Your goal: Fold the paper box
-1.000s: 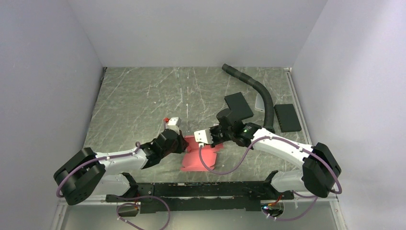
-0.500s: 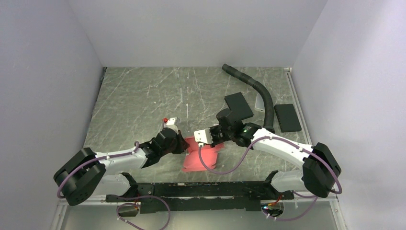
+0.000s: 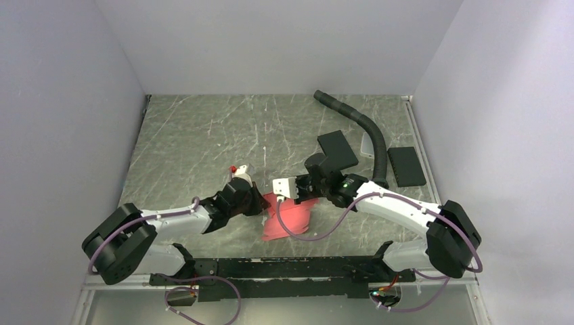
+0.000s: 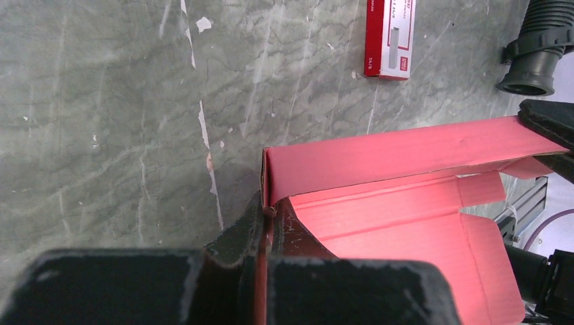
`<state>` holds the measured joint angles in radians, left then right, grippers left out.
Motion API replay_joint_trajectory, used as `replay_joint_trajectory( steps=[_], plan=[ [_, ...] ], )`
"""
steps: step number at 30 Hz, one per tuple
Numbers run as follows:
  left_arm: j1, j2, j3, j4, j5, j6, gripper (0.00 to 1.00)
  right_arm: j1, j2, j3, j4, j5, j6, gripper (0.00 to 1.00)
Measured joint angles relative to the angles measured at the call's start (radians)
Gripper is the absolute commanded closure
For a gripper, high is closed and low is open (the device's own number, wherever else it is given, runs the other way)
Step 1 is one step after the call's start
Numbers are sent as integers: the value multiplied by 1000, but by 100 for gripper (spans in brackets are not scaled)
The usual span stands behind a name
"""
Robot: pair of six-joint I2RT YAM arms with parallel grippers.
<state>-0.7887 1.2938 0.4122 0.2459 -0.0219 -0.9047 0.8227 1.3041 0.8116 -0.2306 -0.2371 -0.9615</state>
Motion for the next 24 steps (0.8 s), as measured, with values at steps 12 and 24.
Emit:
replay_joint_trajectory(
  steps=[12, 24],
  plan=[
    [4, 4, 26, -72, -2, -54, 100, 3, 19, 14, 3, 10, 64, 50],
    [4, -135, -4, -154, -143, 93, 100, -196, -102, 185, -255, -344, 118, 34]
  ],
)
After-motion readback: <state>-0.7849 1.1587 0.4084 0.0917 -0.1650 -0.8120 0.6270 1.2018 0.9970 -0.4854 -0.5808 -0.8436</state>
